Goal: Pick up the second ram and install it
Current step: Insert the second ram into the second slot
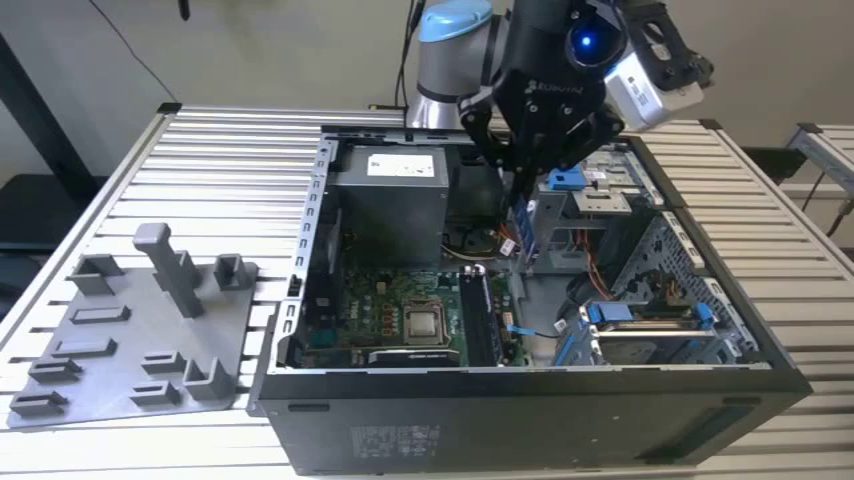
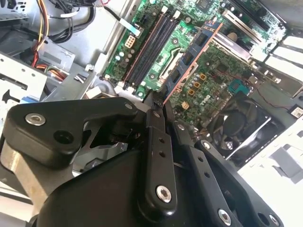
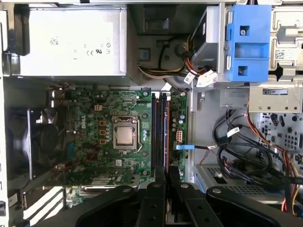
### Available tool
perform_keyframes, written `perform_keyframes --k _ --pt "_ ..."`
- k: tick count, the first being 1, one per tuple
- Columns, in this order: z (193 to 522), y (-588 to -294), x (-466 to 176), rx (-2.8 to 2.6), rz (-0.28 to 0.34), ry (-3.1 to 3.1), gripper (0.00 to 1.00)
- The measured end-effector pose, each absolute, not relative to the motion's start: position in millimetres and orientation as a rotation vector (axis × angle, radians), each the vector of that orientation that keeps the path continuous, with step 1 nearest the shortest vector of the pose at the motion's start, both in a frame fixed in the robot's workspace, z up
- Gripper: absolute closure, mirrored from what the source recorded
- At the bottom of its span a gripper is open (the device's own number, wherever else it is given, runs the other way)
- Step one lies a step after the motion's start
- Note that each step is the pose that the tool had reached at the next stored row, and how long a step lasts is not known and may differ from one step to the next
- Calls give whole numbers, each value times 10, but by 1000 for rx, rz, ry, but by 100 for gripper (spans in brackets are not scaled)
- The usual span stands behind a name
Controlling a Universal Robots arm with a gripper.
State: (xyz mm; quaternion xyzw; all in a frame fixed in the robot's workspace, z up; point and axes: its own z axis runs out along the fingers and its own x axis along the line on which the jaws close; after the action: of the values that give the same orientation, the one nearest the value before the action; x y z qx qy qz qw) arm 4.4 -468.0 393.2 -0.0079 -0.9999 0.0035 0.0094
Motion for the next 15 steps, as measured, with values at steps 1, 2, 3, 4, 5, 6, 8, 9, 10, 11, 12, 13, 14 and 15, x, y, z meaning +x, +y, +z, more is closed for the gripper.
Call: perform_keyframes --k 1,2,3,4,5,6,8,9,10,11,12,13,14,15 --pt "3926 -4679 43 -25 11 -3123 86" --pt "3920 -4676 44 -25 11 -3123 86" --pt "3915 -4674 44 -25 12 -3123 86" --pt "3910 -4671 45 -25 12 -3123 86" --pt "3905 -4667 45 -25 12 -3123 86" --pt "3900 -4661 46 -26 13 -3123 86" --pt "3890 -4643 48 -26 13 -3123 86" --pt "3885 -4630 48 -27 14 -3123 86" --pt "3881 -4614 49 -28 14 -3123 86" --pt "3875 -4597 51 -29 15 -3123 86" --pt "3868 -4579 52 -29 16 -3123 86" --pt "3861 -4561 53 -30 17 -3123 86" --pt "3855 -4547 54 -31 18 -3123 86" --pt "3849 -4537 55 -31 19 -3123 86"
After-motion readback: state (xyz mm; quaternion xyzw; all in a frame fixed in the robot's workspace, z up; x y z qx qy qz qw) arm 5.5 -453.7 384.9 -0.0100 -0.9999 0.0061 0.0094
